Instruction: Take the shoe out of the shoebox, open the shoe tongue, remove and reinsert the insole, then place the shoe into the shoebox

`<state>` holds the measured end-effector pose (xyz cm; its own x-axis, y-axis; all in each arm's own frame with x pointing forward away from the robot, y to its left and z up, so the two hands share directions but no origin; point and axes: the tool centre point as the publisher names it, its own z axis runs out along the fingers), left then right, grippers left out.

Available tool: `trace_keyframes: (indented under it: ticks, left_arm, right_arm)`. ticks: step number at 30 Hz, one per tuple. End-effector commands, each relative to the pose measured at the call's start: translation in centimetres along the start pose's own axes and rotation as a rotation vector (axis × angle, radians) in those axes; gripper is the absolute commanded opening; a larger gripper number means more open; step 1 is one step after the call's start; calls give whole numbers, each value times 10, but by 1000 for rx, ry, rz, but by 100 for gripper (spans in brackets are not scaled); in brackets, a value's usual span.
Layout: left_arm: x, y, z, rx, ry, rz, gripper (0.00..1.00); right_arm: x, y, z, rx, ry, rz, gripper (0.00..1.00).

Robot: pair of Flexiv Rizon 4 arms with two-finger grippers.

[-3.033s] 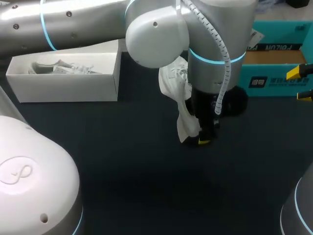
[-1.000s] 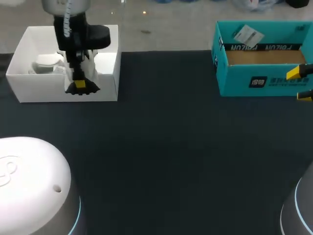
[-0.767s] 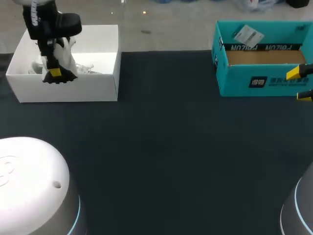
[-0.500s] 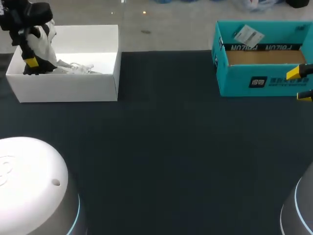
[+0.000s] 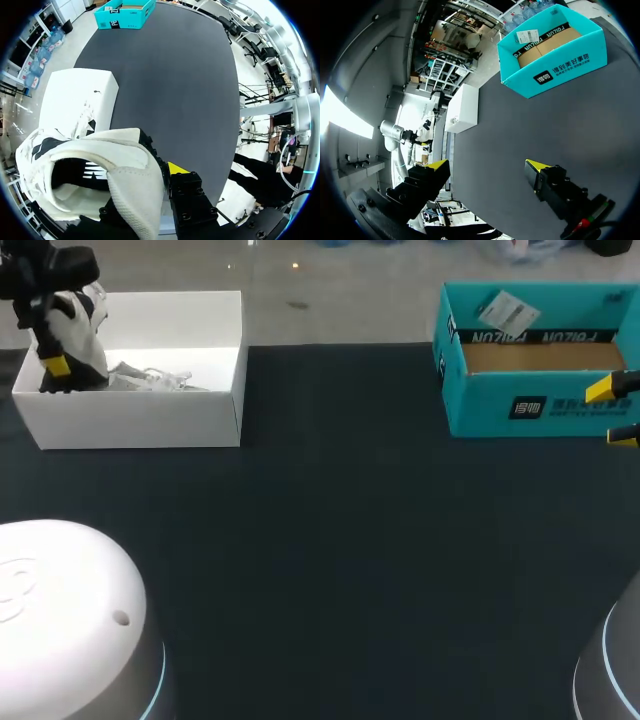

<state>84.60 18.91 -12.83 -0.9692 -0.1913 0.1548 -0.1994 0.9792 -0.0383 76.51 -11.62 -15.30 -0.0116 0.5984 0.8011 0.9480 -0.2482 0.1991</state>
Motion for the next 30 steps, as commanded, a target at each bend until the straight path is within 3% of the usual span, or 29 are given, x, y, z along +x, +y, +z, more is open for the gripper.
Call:
trace_keyframes:
  ticks: [1,10,14,22,26,30]
  left_arm:
    - [-2,-1,-3,-3,3,0,0]
    - [-2,-1,-3,-3,3,0,0]
    - [-9,14,-3,-32,-29,-34,0]
    - [-43,40,-3,-34,-19,-25,0]
    - [-68,54,-2,-76,28,7,0]
    - [-96,73,-5,-94,5,-5,0]
  right_arm:
    - [0,0,1,-1,-3,2,100]
    - [0,0,1,-1,-3,2,100]
    - [0,0,1,-1,-3,2,100]
    - [0,0,1,-1,-3,2,100]
    - [0,0,1,-1,-3,2,100]
    - [0,0,1,-1,-3,2,100]
